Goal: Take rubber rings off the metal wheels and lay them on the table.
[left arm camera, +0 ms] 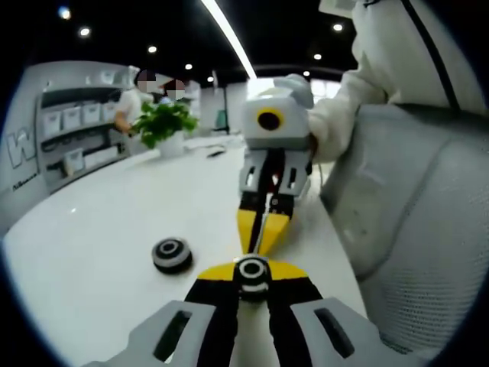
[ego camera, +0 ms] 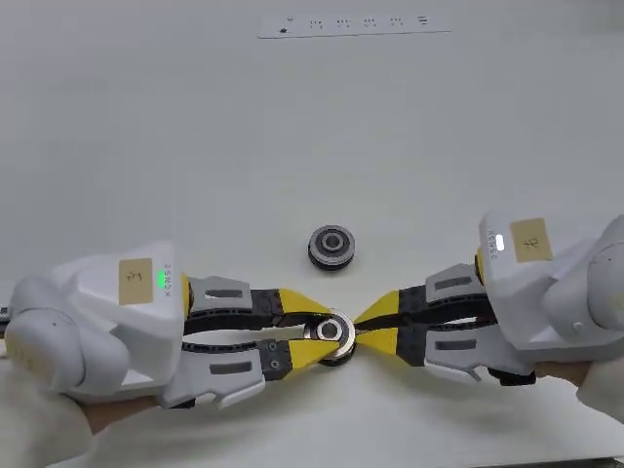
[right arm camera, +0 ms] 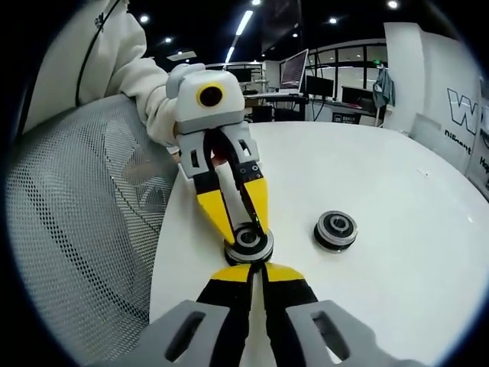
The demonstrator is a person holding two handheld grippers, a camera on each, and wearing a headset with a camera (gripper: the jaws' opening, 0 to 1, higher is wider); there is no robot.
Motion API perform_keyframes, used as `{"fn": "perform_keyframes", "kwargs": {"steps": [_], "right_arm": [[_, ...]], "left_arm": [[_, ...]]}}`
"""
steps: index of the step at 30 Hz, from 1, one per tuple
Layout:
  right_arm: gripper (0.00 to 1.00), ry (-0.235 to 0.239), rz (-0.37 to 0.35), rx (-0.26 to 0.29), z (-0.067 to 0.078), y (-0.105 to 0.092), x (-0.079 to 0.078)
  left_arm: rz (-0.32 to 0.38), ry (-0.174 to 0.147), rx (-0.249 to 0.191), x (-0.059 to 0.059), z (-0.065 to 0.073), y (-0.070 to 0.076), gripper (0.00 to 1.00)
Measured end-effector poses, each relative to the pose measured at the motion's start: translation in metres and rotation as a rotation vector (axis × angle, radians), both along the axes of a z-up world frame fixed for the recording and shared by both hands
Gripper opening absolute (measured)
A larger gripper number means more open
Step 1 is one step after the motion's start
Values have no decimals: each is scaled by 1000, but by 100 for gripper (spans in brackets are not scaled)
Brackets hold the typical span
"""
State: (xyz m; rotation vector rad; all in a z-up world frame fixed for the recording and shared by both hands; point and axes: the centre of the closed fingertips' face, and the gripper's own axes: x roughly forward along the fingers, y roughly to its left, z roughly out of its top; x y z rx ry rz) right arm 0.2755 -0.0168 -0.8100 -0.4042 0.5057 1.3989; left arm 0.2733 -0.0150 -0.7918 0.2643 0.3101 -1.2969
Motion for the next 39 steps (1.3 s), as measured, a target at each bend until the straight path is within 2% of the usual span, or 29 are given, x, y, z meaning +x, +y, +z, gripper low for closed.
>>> {"fn": "perform_keyframes", "kwargs": {"steps": [3, 5, 6, 9, 13, 21, 27, 39], "right_arm": [[3, 13, -13, -8, -1, 0, 1], [3, 37, -30, -15, -1, 0, 2], [3, 75, -58, -17, -2, -1, 1], [8, 143, -62, -11, -3, 0, -4], [8, 105, -43, -25, -3, 1, -6], [6, 94, -54, -51, -3, 2, -5], [1, 57, -71, -78, -2, 2, -1], [0, 53, -96, -101, -1, -1, 2]], "left_arm": [[0, -1, 0, 0, 0, 0, 14], [0, -1, -1, 0, 0, 0, 14], [0, -1, -1, 0, 0, 0, 14], [-1, -2, -3, 0, 0, 0, 14], [-1, -1, -7, 0, 0, 0, 14], [4, 1, -9, 0, 0, 0, 14], [5, 0, -8, 1, 0, 1, 14], [0, -6, -3, 1, 0, 1, 14]]}}
